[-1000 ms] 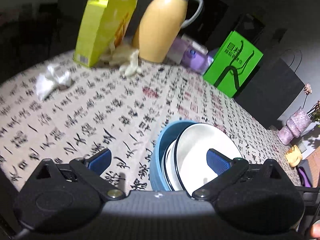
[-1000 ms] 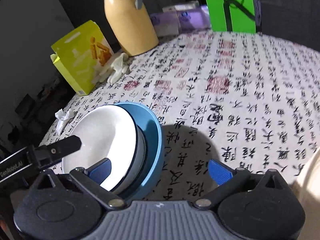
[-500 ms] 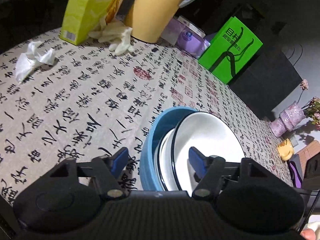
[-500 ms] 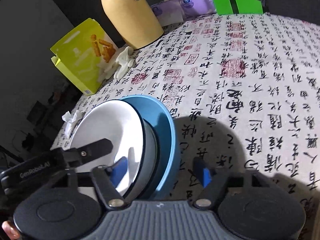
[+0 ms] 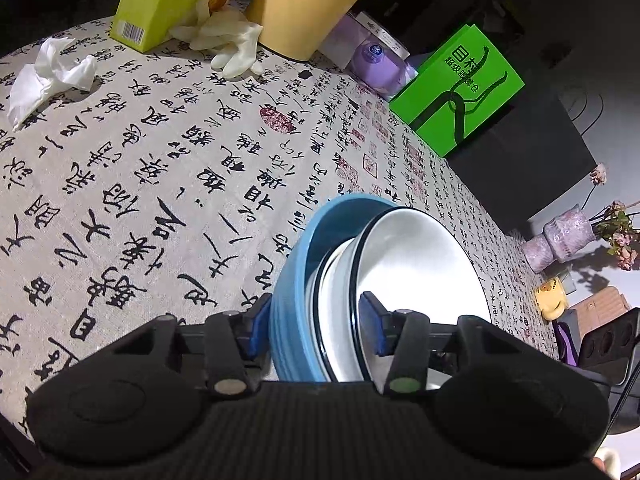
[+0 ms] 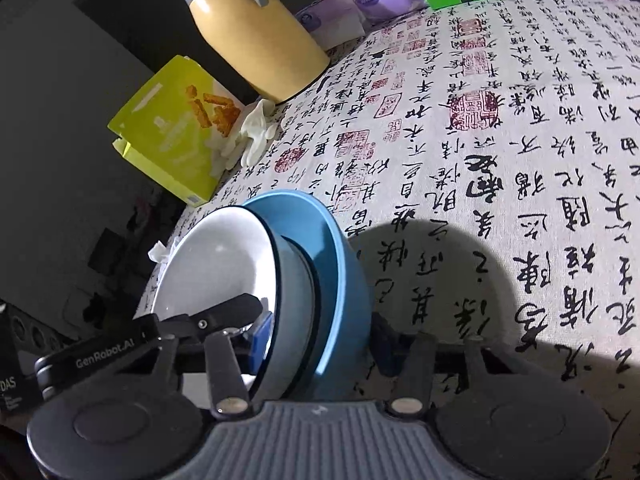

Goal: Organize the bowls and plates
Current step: 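Grasp the blue bowl rim with both grippers and lift it, then carry the blue bowl with nested white bowls toward the cream plate stack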

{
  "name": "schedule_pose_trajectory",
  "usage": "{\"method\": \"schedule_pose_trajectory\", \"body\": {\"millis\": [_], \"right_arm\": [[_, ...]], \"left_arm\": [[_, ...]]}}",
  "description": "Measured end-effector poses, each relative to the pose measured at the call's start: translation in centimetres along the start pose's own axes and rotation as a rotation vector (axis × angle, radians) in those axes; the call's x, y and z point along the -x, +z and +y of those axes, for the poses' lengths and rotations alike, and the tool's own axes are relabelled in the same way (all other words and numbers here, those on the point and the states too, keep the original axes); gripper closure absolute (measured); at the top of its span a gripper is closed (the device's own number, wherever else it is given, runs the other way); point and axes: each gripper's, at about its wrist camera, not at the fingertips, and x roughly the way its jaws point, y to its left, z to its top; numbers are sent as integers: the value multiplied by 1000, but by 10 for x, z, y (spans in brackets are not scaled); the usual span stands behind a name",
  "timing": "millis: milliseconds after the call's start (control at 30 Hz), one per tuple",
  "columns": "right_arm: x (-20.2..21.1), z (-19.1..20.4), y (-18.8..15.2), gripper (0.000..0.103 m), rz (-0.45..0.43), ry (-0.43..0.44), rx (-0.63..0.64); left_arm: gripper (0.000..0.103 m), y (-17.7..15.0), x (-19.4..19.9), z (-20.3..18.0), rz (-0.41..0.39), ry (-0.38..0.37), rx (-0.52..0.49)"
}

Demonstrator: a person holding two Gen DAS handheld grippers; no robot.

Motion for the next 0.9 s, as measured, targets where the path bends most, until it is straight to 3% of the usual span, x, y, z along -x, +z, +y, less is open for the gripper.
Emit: {"method": "schedule_pose_trajectory", "body": {"millis": [367, 900], "right_arm": [[3, -9, -3, 61, -25, 29, -43], [16, -15, -3, 61, -48, 38, -65]], "left_arm": [[56, -3, 0, -5, -17, 15, -10], [55, -2, 2, -18, -24, 28, -20]]}}
